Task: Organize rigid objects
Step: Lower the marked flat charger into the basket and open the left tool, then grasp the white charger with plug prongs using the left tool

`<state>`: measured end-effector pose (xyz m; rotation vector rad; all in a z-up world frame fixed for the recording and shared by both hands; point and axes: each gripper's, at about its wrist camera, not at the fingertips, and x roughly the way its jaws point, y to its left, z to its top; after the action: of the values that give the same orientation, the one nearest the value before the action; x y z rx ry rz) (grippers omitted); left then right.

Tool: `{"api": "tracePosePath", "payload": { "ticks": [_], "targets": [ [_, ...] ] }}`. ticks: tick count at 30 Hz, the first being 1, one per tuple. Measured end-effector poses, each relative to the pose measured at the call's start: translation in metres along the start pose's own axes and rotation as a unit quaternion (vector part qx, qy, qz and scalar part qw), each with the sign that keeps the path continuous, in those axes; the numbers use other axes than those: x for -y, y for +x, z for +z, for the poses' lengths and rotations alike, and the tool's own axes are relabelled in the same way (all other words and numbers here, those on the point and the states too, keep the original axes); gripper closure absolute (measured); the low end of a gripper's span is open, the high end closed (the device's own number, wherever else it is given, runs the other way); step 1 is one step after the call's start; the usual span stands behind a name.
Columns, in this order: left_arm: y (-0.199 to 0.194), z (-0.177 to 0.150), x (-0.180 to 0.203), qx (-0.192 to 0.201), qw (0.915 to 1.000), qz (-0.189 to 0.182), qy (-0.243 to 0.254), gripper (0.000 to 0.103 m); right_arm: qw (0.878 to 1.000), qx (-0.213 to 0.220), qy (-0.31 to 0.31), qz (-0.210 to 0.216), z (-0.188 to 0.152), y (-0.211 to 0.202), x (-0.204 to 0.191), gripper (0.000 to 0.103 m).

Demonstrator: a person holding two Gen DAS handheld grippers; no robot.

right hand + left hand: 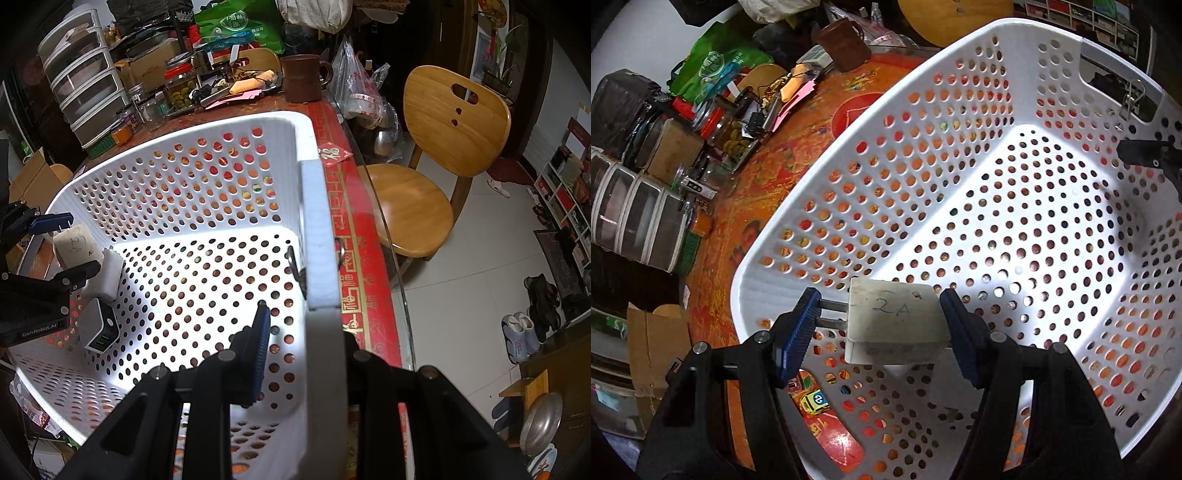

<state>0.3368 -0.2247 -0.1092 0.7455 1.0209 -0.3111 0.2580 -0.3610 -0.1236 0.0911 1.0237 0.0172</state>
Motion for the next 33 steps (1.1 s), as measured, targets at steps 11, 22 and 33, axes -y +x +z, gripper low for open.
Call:
{"api": "tracePosePath", "payload": {
  "ticks": [11,22,33],
  "targets": [
    [-0.063,-0.045,-0.065,0.126,0.9867,-0.01,-0.102,0.015,1.0,-0.001,0.001,-0.002,0.0,0.001,0.002,0.078],
    [0.002,-0.151,-0.228,0.052,0.9501,0.042,-0.305,0.001,1.0,0.001,-0.001,-0.003,0.0,0.0,0.001,0.078],
    [0.094,-0.147,-0.219,0.006,0.9458,-0.02,-0.324,0.028,1.0,-0.002,0.001,-0.007,0.001,0.001,-0.001,0.078]
  ]
}}
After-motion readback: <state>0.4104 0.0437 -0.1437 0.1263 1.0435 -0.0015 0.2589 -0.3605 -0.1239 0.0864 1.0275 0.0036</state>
